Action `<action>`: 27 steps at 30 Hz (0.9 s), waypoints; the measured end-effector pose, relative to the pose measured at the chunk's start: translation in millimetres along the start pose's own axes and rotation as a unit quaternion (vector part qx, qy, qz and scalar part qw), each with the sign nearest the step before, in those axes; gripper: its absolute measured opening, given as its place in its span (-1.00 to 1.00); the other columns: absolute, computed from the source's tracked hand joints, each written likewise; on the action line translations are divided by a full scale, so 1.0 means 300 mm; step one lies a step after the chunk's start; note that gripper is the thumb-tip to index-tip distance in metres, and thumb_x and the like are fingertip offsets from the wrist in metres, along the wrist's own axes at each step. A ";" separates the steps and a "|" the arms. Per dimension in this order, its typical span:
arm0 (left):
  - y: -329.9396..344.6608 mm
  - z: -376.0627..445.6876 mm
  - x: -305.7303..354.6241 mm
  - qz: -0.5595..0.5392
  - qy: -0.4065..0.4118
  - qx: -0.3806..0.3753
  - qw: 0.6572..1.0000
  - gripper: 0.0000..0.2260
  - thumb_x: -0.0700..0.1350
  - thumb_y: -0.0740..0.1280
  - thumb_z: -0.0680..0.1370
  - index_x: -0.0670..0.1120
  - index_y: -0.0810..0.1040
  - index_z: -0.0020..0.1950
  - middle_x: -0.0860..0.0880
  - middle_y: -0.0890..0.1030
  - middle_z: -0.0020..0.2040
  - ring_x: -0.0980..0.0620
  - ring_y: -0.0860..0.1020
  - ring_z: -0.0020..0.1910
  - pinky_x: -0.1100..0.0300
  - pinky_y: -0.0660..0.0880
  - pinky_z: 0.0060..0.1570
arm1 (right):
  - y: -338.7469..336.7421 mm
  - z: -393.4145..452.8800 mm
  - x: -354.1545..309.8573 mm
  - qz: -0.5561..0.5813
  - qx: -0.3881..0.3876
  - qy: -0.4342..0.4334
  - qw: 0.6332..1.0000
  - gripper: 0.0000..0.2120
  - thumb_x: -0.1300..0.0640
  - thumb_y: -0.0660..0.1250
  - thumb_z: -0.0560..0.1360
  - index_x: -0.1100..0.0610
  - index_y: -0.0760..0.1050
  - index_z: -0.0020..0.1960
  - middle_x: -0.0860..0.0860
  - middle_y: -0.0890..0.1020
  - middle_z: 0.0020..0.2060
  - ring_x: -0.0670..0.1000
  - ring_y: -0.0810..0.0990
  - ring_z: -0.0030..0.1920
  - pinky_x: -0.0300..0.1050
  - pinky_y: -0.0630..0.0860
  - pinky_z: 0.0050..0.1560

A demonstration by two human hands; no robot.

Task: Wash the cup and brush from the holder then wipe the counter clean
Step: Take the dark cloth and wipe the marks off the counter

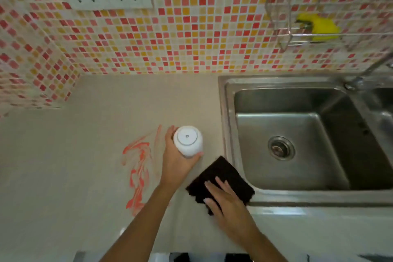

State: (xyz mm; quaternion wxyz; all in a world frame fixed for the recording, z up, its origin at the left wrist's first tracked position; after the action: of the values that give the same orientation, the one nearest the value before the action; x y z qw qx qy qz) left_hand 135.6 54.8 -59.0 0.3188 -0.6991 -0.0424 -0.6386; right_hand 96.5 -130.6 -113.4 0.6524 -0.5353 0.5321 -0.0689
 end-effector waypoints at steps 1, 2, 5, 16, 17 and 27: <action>0.002 0.004 -0.011 -0.009 0.000 -0.006 1.000 -0.14 -0.21 0.62 0.25 -0.15 0.19 0.40 0.26 0.34 0.24 0.46 0.36 0.21 0.54 0.25 0.21 | 0.009 -0.004 -0.014 -0.070 0.013 -0.038 0.997 -0.50 -0.18 -0.05 0.64 0.01 0.49 0.36 -0.13 0.50 0.33 -0.08 0.33 0.43 -0.22 0.02 0.50; 0.006 0.007 -0.032 -0.017 0.002 -0.012 1.000 -0.12 -0.16 0.63 0.24 -0.13 0.19 0.41 0.25 0.36 0.26 0.42 0.37 0.23 0.54 0.24 0.21 | 0.000 -0.002 -0.023 -0.122 0.030 -0.061 0.990 -0.53 -0.12 -0.04 0.66 0.03 0.53 0.31 -0.10 0.53 0.31 -0.02 0.36 0.42 -0.01 0.06 0.50; 0.016 0.009 -0.074 -0.037 -0.004 -0.024 0.999 -0.11 -0.09 0.64 0.21 -0.06 0.23 0.40 0.18 0.43 0.27 0.27 0.43 0.26 0.43 0.31 0.25 | -0.010 0.056 0.025 -0.204 0.035 -0.070 0.976 -0.54 -0.09 -0.07 0.66 0.02 0.43 0.40 -0.04 0.42 0.41 0.09 0.27 0.47 0.27 0.08 0.42; -0.328 0.105 0.021 -0.019 0.013 0.144 0.989 -0.18 -0.06 0.63 0.25 -0.01 0.26 0.40 0.10 0.49 0.26 0.17 0.49 0.21 0.28 0.43 0.20 | -0.015 0.540 0.022 -0.277 0.010 0.012 0.961 -0.45 -0.03 -0.07 0.56 -0.03 0.13 0.55 0.13 0.21 0.52 0.19 0.11 0.53 0.28 -0.06 0.50; -0.388 0.111 0.014 -0.010 0.011 0.156 0.988 -0.18 -0.04 0.62 0.25 0.00 0.26 0.40 0.11 0.49 0.26 0.18 0.50 0.20 0.24 0.45 0.20 | -0.003 0.497 0.016 -0.284 0.005 0.002 0.959 -0.46 -0.04 -0.09 0.58 -0.04 0.10 0.56 0.11 0.17 0.54 0.18 0.08 0.54 0.28 -0.05 0.50; -0.774 0.144 -0.193 0.006 -0.021 0.155 0.988 -0.16 -0.06 0.62 0.25 -0.01 0.25 0.41 0.15 0.47 0.22 0.30 0.47 0.13 0.41 0.44 0.12 | 0.404 0.107 -0.369 -0.214 -0.026 0.071 0.974 -0.41 -0.27 -0.01 0.58 -0.03 0.23 0.52 0.18 0.25 0.49 0.27 0.24 0.47 0.42 0.14 0.36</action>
State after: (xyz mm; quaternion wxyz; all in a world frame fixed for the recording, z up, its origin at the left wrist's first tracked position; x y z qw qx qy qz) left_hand 54.4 280.7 -20.4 0.4264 -0.6547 -0.1432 -0.6075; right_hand 15.9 13.0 -142.7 0.5683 -0.6477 0.4518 -0.2311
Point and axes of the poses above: each hand's wrist, its own z-axis towards the middle knuckle, its own y-axis out of the palm, x = y × z, the point moved 8 cm from there along z, towards the middle knuckle
